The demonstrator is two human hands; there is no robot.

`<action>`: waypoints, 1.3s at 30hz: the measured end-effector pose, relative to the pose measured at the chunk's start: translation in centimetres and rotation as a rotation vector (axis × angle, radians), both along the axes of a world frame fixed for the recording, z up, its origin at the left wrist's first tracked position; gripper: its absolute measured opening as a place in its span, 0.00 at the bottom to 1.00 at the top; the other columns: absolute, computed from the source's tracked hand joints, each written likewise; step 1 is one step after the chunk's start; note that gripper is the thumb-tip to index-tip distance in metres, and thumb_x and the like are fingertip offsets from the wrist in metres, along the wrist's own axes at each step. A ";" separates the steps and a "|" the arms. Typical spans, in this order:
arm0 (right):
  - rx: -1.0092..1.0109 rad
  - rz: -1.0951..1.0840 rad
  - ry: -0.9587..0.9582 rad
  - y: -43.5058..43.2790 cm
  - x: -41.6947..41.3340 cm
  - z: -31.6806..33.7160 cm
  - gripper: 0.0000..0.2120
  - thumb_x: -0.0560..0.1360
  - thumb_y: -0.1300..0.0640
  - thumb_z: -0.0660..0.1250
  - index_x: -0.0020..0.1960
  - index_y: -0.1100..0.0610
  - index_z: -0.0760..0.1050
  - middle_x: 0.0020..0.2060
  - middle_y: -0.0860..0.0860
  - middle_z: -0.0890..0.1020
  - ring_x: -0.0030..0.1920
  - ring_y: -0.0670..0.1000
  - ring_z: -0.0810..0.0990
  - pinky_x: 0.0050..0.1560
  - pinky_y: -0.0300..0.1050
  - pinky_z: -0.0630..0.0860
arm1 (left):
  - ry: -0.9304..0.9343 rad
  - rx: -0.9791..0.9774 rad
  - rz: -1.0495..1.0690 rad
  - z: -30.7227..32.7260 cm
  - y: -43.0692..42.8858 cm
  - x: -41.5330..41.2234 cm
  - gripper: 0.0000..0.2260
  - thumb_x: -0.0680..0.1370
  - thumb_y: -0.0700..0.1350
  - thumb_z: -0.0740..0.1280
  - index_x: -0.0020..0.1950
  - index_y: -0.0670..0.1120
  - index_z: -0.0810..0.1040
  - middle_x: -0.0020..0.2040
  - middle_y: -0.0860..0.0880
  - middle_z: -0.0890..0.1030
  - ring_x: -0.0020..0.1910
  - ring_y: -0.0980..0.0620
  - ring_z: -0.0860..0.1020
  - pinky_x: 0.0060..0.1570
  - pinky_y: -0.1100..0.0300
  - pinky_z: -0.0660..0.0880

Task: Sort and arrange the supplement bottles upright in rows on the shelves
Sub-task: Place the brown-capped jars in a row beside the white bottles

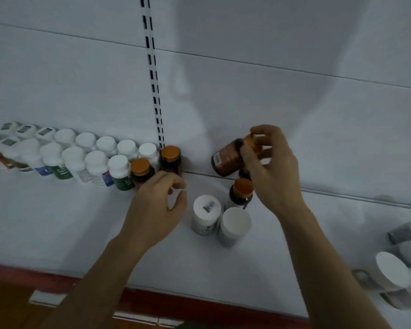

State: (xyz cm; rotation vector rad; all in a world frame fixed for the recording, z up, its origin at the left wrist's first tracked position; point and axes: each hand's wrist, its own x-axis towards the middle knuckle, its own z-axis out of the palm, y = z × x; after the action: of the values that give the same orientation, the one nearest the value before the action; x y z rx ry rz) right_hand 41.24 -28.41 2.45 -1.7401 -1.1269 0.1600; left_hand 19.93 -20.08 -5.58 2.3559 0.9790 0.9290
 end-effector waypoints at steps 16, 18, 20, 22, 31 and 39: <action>-0.420 0.485 -0.419 9.2 -8.0 -3.1 0.24 0.67 0.52 0.80 0.50 0.52 0.66 0.46 0.52 0.74 0.44 0.55 0.75 0.42 0.49 0.72 | 0.100 -0.190 0.049 -3.8 2.3 -6.4 0.11 0.76 0.46 0.69 0.58 0.50 0.80 0.54 0.54 0.81 0.54 0.57 0.78 0.53 0.64 0.74; -0.350 0.437 -0.370 7.5 -6.9 -2.9 0.22 0.69 0.48 0.79 0.54 0.52 0.70 0.48 0.51 0.75 0.44 0.53 0.77 0.43 0.49 0.76 | 0.116 -0.185 -0.024 -3.5 2.3 -5.9 0.10 0.76 0.45 0.69 0.58 0.50 0.81 0.53 0.55 0.80 0.52 0.58 0.77 0.52 0.62 0.75; -0.252 0.331 -0.386 5.3 -5.3 -2.8 0.17 0.73 0.47 0.75 0.56 0.52 0.73 0.49 0.49 0.77 0.44 0.48 0.77 0.44 0.43 0.76 | 0.135 -0.172 -0.090 -3.3 2.2 -5.4 0.09 0.77 0.44 0.69 0.57 0.50 0.81 0.50 0.55 0.81 0.49 0.58 0.78 0.49 0.59 0.77; -0.183 0.206 -0.379 3.0 -3.6 -2.5 0.12 0.75 0.50 0.73 0.54 0.51 0.75 0.47 0.46 0.78 0.43 0.44 0.77 0.45 0.37 0.74 | 0.119 -0.171 -0.163 -2.7 1.9 -4.6 0.07 0.78 0.46 0.69 0.56 0.50 0.81 0.49 0.56 0.80 0.47 0.59 0.78 0.46 0.62 0.76; -0.321 0.182 -0.266 -7.1 -2.0 -5.3 0.19 0.69 0.34 0.71 0.51 0.44 0.71 0.46 0.35 0.73 0.43 0.42 0.74 0.39 0.33 0.67 | 0.069 -0.159 -0.492 -0.7 -0.3 0.8 0.18 0.75 0.55 0.76 0.60 0.55 0.73 0.59 0.59 0.74 0.59 0.54 0.74 0.58 0.55 0.73; -0.147 0.110 -0.180 -6.9 -3.5 -4.0 0.20 0.70 0.44 0.76 0.54 0.46 0.68 0.48 0.33 0.73 0.46 0.39 0.75 0.40 0.29 0.70 | -0.076 -0.119 -0.316 1.9 0.6 0.2 0.18 0.71 0.59 0.73 0.55 0.56 0.72 0.53 0.59 0.76 0.54 0.53 0.77 0.49 0.48 0.78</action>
State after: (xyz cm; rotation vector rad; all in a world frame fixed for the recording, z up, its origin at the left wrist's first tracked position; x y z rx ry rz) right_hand 37.75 -35.33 -1.55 -1.8514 -1.3722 0.1592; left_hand 20.12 -19.47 -3.72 2.2703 0.5917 0.8057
